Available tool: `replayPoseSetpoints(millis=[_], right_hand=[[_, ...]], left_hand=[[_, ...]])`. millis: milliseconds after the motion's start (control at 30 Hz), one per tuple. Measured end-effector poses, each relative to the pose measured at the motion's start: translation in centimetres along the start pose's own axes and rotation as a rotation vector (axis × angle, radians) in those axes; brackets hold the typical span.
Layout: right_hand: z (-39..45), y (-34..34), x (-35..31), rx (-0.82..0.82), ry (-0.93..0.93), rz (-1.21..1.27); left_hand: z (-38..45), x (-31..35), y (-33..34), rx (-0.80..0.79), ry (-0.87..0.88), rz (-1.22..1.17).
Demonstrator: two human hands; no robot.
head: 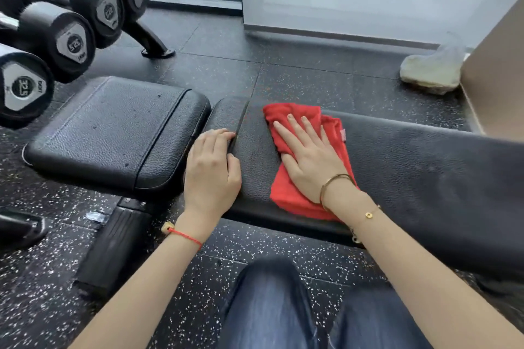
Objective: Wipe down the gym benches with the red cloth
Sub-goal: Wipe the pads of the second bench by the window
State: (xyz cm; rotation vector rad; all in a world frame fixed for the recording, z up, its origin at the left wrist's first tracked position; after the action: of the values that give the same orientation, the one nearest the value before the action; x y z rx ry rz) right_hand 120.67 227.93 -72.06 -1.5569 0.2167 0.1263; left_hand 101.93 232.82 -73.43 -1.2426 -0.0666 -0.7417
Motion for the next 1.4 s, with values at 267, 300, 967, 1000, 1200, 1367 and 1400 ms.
replayPoseSetpoints(millis=[267,300,967,1000,1200,1367,1400], right_hand=[[3.8,0.7,-3.5,0.021,0.015,0.006],[3.3,0.7,-3.5,0.018,-0.003,0.006],[5.5,-0.8,0.0,-0.016,-0.080,0.036],[5.1,-0.5,-0.7,-0.014,-0.128,0.037],[3.2,0.1,-0.8,-0.007,-0.271,0.107],[4.9,0.1,-1.5,-0.012,-0.229,0.091],[5.5,0.2,-1.9,-0.020,-0.226,0.092]], left_hand=[[0.0,-0.1,0.0,0.002,-0.003,-0.014],[-0.1,-0.2,0.0,0.003,-0.003,-0.012],[0.0,0.6,0.1,0.033,-0.055,-0.018],[0.1,0.6,0.0,0.036,-0.060,-0.027],[0.0,0.9,-0.4,0.029,-0.062,-0.040],[-0.1,0.8,-0.4,0.028,-0.067,-0.059],[-0.1,0.8,-0.4,0.024,-0.066,-0.057]])
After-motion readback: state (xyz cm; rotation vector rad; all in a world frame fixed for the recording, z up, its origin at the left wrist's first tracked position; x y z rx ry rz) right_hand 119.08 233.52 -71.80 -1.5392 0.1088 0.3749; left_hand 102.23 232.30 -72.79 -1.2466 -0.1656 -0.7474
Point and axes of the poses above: each hand's wrist, its own z-axis towards the middle knuckle, its own y-axis out of the palm, x = y × z, the point moved 1 cm from there along z, towards the middle knuckle, and after that the axes turned 3 degrees about -x, right-handed, at the moved point
